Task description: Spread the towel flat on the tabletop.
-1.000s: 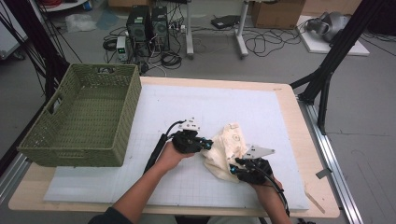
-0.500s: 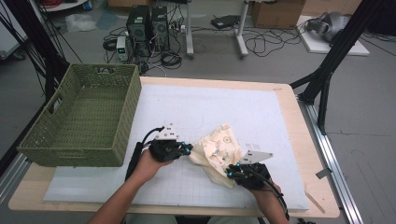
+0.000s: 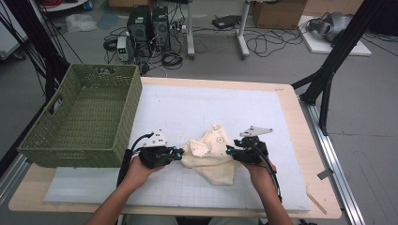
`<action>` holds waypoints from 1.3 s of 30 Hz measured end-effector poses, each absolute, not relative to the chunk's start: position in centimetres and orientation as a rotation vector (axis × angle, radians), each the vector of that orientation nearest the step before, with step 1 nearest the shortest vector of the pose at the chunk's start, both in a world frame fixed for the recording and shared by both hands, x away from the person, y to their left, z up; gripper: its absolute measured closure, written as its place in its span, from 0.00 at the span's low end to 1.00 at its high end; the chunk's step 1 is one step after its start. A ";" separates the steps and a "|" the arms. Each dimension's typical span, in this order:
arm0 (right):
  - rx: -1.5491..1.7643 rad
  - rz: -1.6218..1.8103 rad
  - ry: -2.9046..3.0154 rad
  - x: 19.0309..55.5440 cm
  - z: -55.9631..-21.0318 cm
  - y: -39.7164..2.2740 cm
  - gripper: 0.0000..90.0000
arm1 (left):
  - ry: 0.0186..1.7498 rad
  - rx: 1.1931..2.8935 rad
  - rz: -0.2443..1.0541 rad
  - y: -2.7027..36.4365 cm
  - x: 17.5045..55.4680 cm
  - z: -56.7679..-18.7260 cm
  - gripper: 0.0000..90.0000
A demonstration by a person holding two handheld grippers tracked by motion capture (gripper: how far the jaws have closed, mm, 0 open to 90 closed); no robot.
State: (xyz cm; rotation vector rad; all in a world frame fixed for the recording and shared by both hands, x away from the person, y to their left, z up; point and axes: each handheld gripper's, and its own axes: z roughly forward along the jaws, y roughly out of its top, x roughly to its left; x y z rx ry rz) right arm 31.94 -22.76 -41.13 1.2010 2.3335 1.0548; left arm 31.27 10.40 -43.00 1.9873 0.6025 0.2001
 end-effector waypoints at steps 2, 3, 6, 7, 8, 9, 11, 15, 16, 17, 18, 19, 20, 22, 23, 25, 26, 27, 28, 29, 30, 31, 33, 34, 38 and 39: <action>1.213 1.000 2.390 32.4 -42.1 -22.2 0.60 | 0.599 1.986 0.200 10.4 31.2 -43.1 0.97; 1.215 0.964 2.414 32.5 -42.6 -21.9 0.61 | 0.593 1.993 0.197 10.4 31.2 -43.2 0.97; 1.161 0.912 2.431 32.0 -43.3 -21.8 0.83 | 0.599 1.992 0.198 10.5 31.2 -43.2 0.97; 1.101 0.902 2.429 31.4 -43.1 -22.0 0.93 | 0.597 1.993 0.201 10.6 31.2 -43.2 0.97; 1.101 0.902 2.429 31.4 -43.1 -22.0 0.93 | 0.602 1.992 0.201 10.6 31.2 -43.2 0.97; 1.084 0.899 2.417 31.1 -43.0 -22.2 0.93 | 0.605 1.996 0.204 10.7 31.2 -43.2 0.97; 1.068 0.910 2.380 30.4 -42.7 -22.9 0.93 | 0.609 1.998 0.212 10.8 31.2 -43.2 0.97; 1.061 0.941 2.313 28.7 -41.8 -25.0 0.93 | 0.641 1.996 0.232 11.4 31.4 -43.2 0.97; 1.061 0.950 2.300 28.2 -41.6 -25.6 0.94 | 0.651 2.000 0.237 11.6 31.4 -43.2 0.97; 1.065 0.954 2.288 27.8 -41.4 -26.1 0.94 | 0.658 2.005 0.241 11.7 31.4 -43.3 0.97; 1.064 0.953 2.281 27.3 -41.3 -26.7 0.93 | 0.665 2.009 0.245 11.8 31.5 -43.3 0.97; 1.067 0.942 2.278 26.8 -41.3 -27.1 0.93 | 0.675 2.013 0.251 12.0 31.4 -43.2 0.97; 1.066 0.919 2.285 26.2 -41.3 -27.7 0.93 | 0.678 2.015 0.249 12.1 31.4 -43.2 0.97; 1.052 0.892 2.291 25.4 -41.4 -28.3 0.93 | 0.688 2.016 0.250 12.4 31.3 -43.2 0.97; 1.046 0.872 2.305 25.0 -41.6 -28.6 0.93 | 0.691 2.020 0.246 12.5 31.3 -43.2 0.97; 1.054 0.830 2.343 24.5 -42.1 -29.0 0.93 | 0.694 2.027 0.236 12.6 31.3 -43.3 0.97; 1.058 0.819 2.347 24.5 -42.3 -29.2 0.91 | 0.695 2.030 0.232 12.7 31.3 -43.3 0.96; 1.076 0.843 2.336 24.5 -42.4 -29.5 0.85 | 0.695 2.027 0.226 12.7 31.3 -43.2 0.93; 1.076 0.843 2.336 24.5 -42.4 -29.5 0.85 | 0.703 2.020 0.226 12.7 31.4 -43.2 0.93; 1.086 0.862 2.322 24.6 -42.3 -29.5 0.82 | 0.710 2.016 0.233 12.8 31.4 -43.1 0.88; 1.105 0.907 2.285 25.1 -41.9 -29.6 0.75 | 0.719 2.005 0.243 13.0 31.5 -42.9 0.73; 1.105 0.907 2.285 25.1 -41.9 -29.6 0.75 | 0.737 1.986 0.249 13.2 31.6 -42.7 0.73; 1.113 0.945 2.247 25.8 -41.3 -29.4 0.68 | 0.780 1.932 0.266 13.6 31.9 -42.3 0.59; 1.124 0.966 2.226 26.2 -41.0 -29.4 0.67 | 0.790 1.912 0.272 13.9 32.1 -42.0 0.55; 1.134 1.012 2.201 27.7 -40.4 -28.8 0.63 | 0.788 1.880 0.279 14.1 33.2 -40.9 0.53; 1.131 1.008 2.207 28.0 -40.5 -28.6 0.63 | 0.782 1.883 0.281 13.9 33.5 -40.6 0.53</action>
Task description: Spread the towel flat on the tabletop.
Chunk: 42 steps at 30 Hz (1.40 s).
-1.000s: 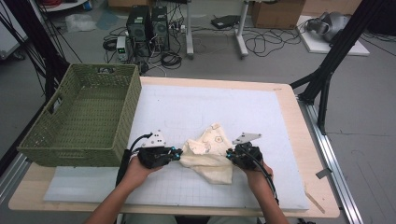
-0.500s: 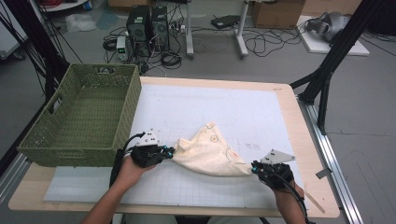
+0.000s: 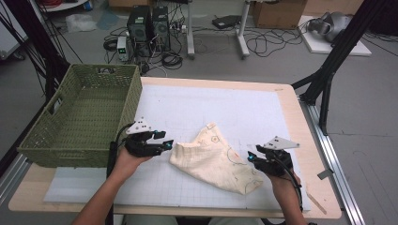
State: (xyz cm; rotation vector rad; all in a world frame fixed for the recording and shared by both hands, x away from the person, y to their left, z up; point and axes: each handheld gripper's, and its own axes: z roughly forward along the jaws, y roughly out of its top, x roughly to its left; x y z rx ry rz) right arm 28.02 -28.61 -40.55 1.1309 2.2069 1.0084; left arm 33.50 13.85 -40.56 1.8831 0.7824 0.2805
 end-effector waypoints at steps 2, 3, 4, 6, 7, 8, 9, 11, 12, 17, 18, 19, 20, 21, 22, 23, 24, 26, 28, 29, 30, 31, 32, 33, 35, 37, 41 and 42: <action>1.130 0.998 2.219 28.3 -41.0 -28.2 0.62 | 0.767 1.886 0.285 13.2 34.2 -40.0 0.52; 1.131 0.995 2.225 28.3 -41.3 -28.1 0.62 | 0.765 1.886 0.279 12.6 34.8 -39.8 0.52; 1.134 0.989 2.231 28.3 -41.6 -28.1 0.62 | 0.763 1.894 0.280 12.3 35.2 -39.6 0.51; 1.136 0.992 2.229 28.2 -41.9 -28.2 0.62 | 0.760 1.912 0.278 11.2 36.3 -39.4 0.50; 1.139 0.995 2.230 28.2 -42.1 -28.3 0.62 | 0.760 1.918 0.270 10.7 36.6 -39.4 0.50; 1.134 0.993 2.222 28.1 -42.0 -28.5 0.61 | 0.754 1.931 0.271 10.1 37.1 -39.4 0.50; 1.136 1.003 2.217 28.1 -41.9 -28.6 0.61 | 0.747 1.955 0.274 9.5 37.5 -39.5 0.50; 1.138 1.008 2.208 28.1 -41.9 -28.8 0.61 | 0.736 1.985 0.257 8.2 38.3 -39.8 0.50; 1.134 1.016 2.205 28.0 -41.8 -28.9 0.61 | 0.733 1.993 0.243 7.6 38.7 -39.9 0.50; 1.137 1.022 2.205 27.8 -42.0 -29.1 0.61 | 0.736 2.008 0.215 4.8 40.1 -40.5 0.49; 1.134 1.022 2.206 27.8 -42.0 -29.1 0.61 | 0.733 2.016 0.217 4.2 40.3 -40.6 0.49; 1.136 1.026 2.202 27.8 -42.0 -29.1 0.61 | 0.732 2.022 0.220 3.7 40.6 -40.8 0.49; 1.135 1.032 2.202 27.8 -42.0 -29.2 0.61 | 0.737 2.034 0.212 3.3 40.9 -41.0 0.49; 1.136 1.035 2.197 27.8 -42.0 -29.2 0.61 | 0.745 2.043 0.208 2.8 41.1 -41.2 0.48; 1.140 1.041 2.196 27.8 -41.9 -29.2 0.60 | 0.748 2.054 0.206 2.5 41.4 -41.4 0.48; 1.135 1.042 2.192 27.8 -41.9 -29.3 0.60 | 0.754 2.065 0.203 2.1 41.6 -41.5 0.48; 1.141 1.046 2.189 27.8 -41.9 -29.3 0.59 | 0.758 2.077 0.202 1.8 41.8 -41.7 0.48; 1.145 1.050 2.186 27.7 -41.9 -29.4 0.59 | 0.762 2.108 0.205 1.3 42.1 -42.1 0.48; 1.145 1.053 2.187 27.8 -42.0 -29.5 0.59 | 0.760 2.137 0.209 1.0 42.3 -42.5 0.48; 1.155 1.058 2.185 27.8 -42.0 -29.5 0.57 | 0.760 2.151 0.211 0.9 42.3 -42.8 0.51; 1.155 1.058 2.185 27.8 -42.0 -29.5 0.57 | 0.758 2.172 0.217 0.7 42.4 -43.1 0.51; 1.157 1.060 2.178 27.8 -42.0 -29.6 0.56 | 0.756 2.197 0.227 0.7 42.4 -43.3 0.56; 1.157 1.060 2.178 27.8 -42.0 -29.6 0.56 | 0.754 2.217 0.233 0.6 42.5 -43.5 0.56; 1.161 1.062 2.176 27.7 -42.0 -29.6 0.55 | 0.751 2.234 0.221 0.6 42.5 -43.6 0.61; 1.165 1.062 2.175 27.7 -42.0 -29.6 0.54 | 0.719 2.259 0.230 0.6 42.4 -43.7 0.76; 1.165 1.058 2.176 27.8 -42.1 -29.6 0.54 | 0.705 2.253 0.228 0.8 42.3 -43.4 0.96; 1.163 1.055 2.182 27.9 -42.1 -29.5 0.54 | 0.766 2.165 0.247 2.2 42.7 -42.5 0.97; 1.166 1.056 2.181 27.9 -42.1 -29.5 0.54 | 0.780 2.134 0.258 2.7 42.8 -42.2 0.97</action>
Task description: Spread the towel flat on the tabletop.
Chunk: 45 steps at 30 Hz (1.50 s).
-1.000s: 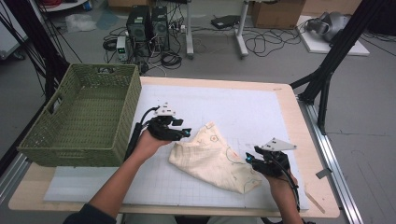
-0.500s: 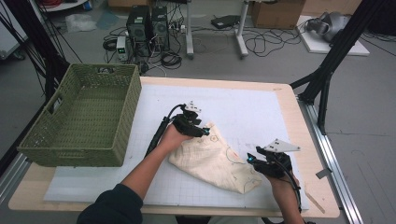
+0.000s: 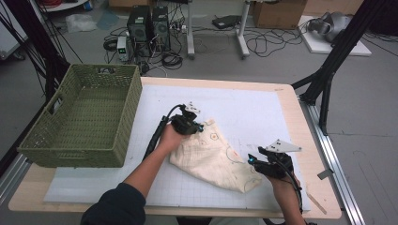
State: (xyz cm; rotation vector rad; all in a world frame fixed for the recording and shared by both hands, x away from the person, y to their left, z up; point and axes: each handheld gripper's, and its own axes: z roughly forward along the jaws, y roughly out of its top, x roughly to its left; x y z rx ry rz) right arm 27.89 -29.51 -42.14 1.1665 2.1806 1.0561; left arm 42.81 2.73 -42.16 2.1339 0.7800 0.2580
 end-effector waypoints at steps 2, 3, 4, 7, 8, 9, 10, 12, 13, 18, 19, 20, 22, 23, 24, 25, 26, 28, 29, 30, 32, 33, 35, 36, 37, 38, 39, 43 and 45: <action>1.169 1.059 2.177 28.0 -42.1 -29.5 0.54 | 0.820 2.062 0.298 3.9 42.9 -41.2 0.97; 1.173 1.058 2.173 28.1 -42.1 -29.5 0.54 | 0.844 2.019 0.324 4.7 43.0 -40.6 0.97; 1.182 1.054 2.170 28.2 -42.1 -29.5 0.54 | 0.863 1.987 0.340 5.2 43.0 -40.3 0.97; 1.197 1.052 2.169 28.7 -42.3 -29.4 0.53 | 0.898 1.934 0.379 6.8 43.0 -39.5 0.97; 1.216 1.058 2.171 28.9 -42.3 -29.2 0.52 | 0.906 1.922 0.382 7.2 42.9 -39.4 0.97; 1.224 1.063 2.172 29.2 -42.4 -29.1 0.52 | 0.911 1.914 0.383 7.5 42.9 -39.4 0.97; 1.233 1.064 2.173 29.5 -42.5 -29.0 0.52 | 0.916 1.910 0.385 7.7 42.8 -39.4 0.97; 1.251 1.067 2.187 30.2 -42.8 -28.5 0.51 | 0.923 1.902 0.387 8.1 42.7 -39.5 0.97; 1.252 1.059 2.200 30.6 -43.0 -28.1 0.50 | 0.930 1.894 0.383 8.3 42.7 -39.6 0.97; 1.238 0.974 2.305 32.1 -44.5 -26.3 0.56 | 0.958 1.869 0.393 9.3 42.6 -39.8 0.97; 1.222 0.985 2.302 32.3 -44.4 -26.2 0.62 | 0.961 1.866 0.395 9.6 42.6 -39.8 0.97; 1.216 0.993 2.323 32.5 -44.3 -26.2 0.70 | 0.964 1.860 0.395 9.7 42.6 -39.7 0.97; 1.183 0.990 2.355 32.8 -44.2 -26.2 0.89 | 0.969 1.856 0.398 10.1 42.5 -39.7 0.97; 1.161 0.968 2.359 33.0 -44.1 -26.1 0.93 | 0.973 1.853 0.396 10.2 42.5 -39.7 0.97; 1.140 0.945 2.355 33.3 -44.0 -26.0 0.94 | 0.977 1.850 0.395 10.3 42.5 -39.7 0.97; 1.133 0.926 2.345 33.6 -43.9 -26.0 0.94 | 0.974 1.856 0.398 10.5 42.4 -39.7 0.97; 1.140 0.913 2.327 34.2 -43.8 -26.1 0.94 | 0.979 1.855 0.393 10.5 42.4 -39.8 0.97; 1.149 0.891 2.299 35.2 -43.4 -26.4 0.94 | 0.979 1.868 0.384 10.6 42.3 -39.8 0.97; 1.151 0.880 2.280 35.8 -43.3 -26.6 0.94 | 0.979 1.868 0.384 10.6 42.3 -39.8 0.97; 1.158 0.860 2.267 36.4 -43.1 -26.7 0.94 | 0.979 1.865 0.383 10.6 42.3 -39.8 0.97; 1.146 0.815 2.240 37.8 -42.7 -26.9 0.94 | 0.975 1.869 0.382 10.6 42.2 -39.7 0.97; 1.157 0.802 2.233 38.3 -42.6 -27.0 0.94 | 0.973 1.875 0.377 10.5 42.2 -39.7 0.97; 1.182 0.801 2.206 39.5 -42.4 -27.5 0.94 | 0.968 1.894 0.369 10.2 42.0 -39.8 0.97; 1.206 0.799 2.196 40.0 -42.4 -27.7 0.94 | 0.960 1.909 0.369 10.1 42.0 -39.8 0.97; 1.221 0.798 2.185 40.4 -42.4 -27.8 0.94 | 0.957 1.915 0.364 9.9 41.9 -39.9 0.97; 1.227 0.793 2.176 40.9 -42.4 -27.9 0.94 | 0.954 1.924 0.368 9.8 41.9 -39.9 0.97; 1.227 0.796 2.157 41.1 -42.4 -27.9 0.94 | 0.953 1.926 0.367 9.7 41.9 -40.0 0.97; 1.253 0.835 2.139 41.3 -42.5 -27.6 0.74 | 0.971 1.931 0.367 9.9 42.1 -40.2 0.97; 1.247 0.869 2.143 40.9 -42.2 -27.3 0.66 | 0.977 1.934 0.366 10.1 42.1 -40.2 0.97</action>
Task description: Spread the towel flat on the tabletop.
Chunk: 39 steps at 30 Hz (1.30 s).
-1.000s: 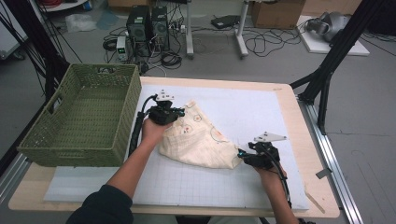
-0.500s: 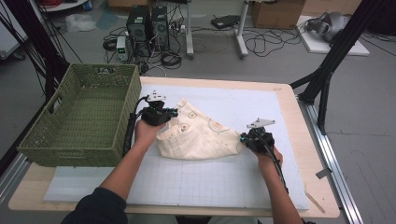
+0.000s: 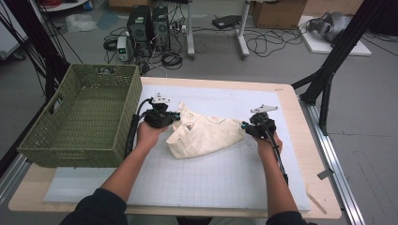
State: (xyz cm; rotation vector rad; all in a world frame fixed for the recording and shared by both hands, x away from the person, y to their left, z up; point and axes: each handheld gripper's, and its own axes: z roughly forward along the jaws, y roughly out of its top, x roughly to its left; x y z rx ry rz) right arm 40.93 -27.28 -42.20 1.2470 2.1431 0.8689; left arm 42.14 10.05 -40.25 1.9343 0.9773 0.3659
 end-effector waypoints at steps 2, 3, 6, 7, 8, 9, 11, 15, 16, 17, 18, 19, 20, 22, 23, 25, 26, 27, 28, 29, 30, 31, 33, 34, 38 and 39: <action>1.223 0.932 2.149 40.5 -41.6 -26.9 0.60 | 0.976 1.933 0.369 10.0 42.1 -40.2 0.97; 1.198 0.990 2.155 40.2 -41.2 -26.6 0.58 | 0.976 1.933 0.372 10.0 42.1 -40.2 0.97; 1.153 1.132 2.200 39.8 -40.8 -25.7 0.54 | 0.979 1.929 0.371 9.9 42.0 -40.2 0.97; 1.137 1.144 2.228 39.6 -40.8 -25.1 0.52 | 0.979 1.932 0.372 9.9 42.0 -40.2 0.97; 1.114 1.135 2.245 39.6 -41.0 -24.6 0.51 | 0.977 1.930 0.380 9.9 41.9 -40.3 0.97; 1.101 1.119 2.277 39.6 -41.3 -23.9 0.51 | 0.984 1.920 0.382 9.9 41.9 -40.4 0.97; 1.086 1.092 2.343 39.8 -42.3 -22.6 0.51 | 0.995 1.920 0.379 10.0 41.7 -40.7 0.97; 1.114 1.063 2.394 40.2 -43.6 -21.2 0.59 | 1.005 1.922 0.372 10.4 41.6 -41.2 0.97; 1.106 1.060 2.413 40.3 -43.8 -21.0 0.67 | 1.009 1.918 0.368 10.4 41.6 -41.3 0.97; 1.085 1.044 2.445 40.3 -44.0 -20.8 0.80 | 1.012 1.913 0.370 10.5 41.5 -41.3 0.97; 1.065 1.038 2.463 40.2 -44.0 -20.7 0.88 | 1.009 1.916 0.366 10.6 41.5 -41.3 0.97; 1.044 1.031 2.471 40.0 -43.9 -20.7 0.92 | 1.014 1.910 0.365 10.7 41.5 -41.3 0.97; 1.036 1.023 2.471 39.8 -43.6 -20.8 0.94 | 1.015 1.909 0.369 10.9 41.5 -41.4 0.97; 1.014 1.029 2.462 39.3 -42.9 -21.3 0.95 | 1.030 1.908 0.360 11.1 41.5 -41.5 0.97; 0.995 1.029 2.455 38.9 -42.4 -21.8 0.95 | 1.033 1.905 0.359 11.2 41.5 -41.5 0.97; 0.978 1.046 2.447 38.3 -41.7 -22.5 0.95 | 1.036 1.893 0.370 11.4 41.4 -41.5 0.97; 0.959 1.058 2.432 37.7 -41.3 -23.1 0.95 | 1.038 1.891 0.370 11.4 41.3 -41.5 0.97; 0.947 1.069 2.423 37.3 -41.1 -23.5 0.95 | 1.038 1.895 0.372 11.5 41.3 -41.6 0.97; 0.933 1.060 2.418 36.8 -41.0 -24.0 0.95 | 1.044 1.895 0.373 11.6 41.2 -41.7 0.97; 0.922 1.056 2.418 36.3 -41.0 -24.5 0.95 | 1.049 1.895 0.372 11.6 41.1 -41.8 0.97; 0.917 1.061 2.412 35.7 -41.0 -25.0 0.95 | 1.051 1.895 0.372 11.7 41.1 -42.0 0.97; 0.918 1.071 2.408 35.3 -41.1 -25.6 0.95 | 1.053 1.902 0.369 11.7 41.0 -42.1 0.97; 0.917 1.081 2.408 34.1 -41.5 -26.8 0.95 | 1.049 1.905 0.368 11.7 40.8 -42.4 0.97; 0.917 1.081 2.406 33.6 -41.7 -27.2 0.95 | 1.047 1.914 0.369 11.6 40.7 -42.5 0.97; 0.940 1.067 2.404 32.3 -42.6 -28.7 0.91 | 1.047 1.929 0.361 11.3 40.3 -43.1 0.97; 0.957 1.058 2.403 32.1 -42.9 -28.9 0.89 | 1.043 1.946 0.367 11.1 40.2 -43.3 0.97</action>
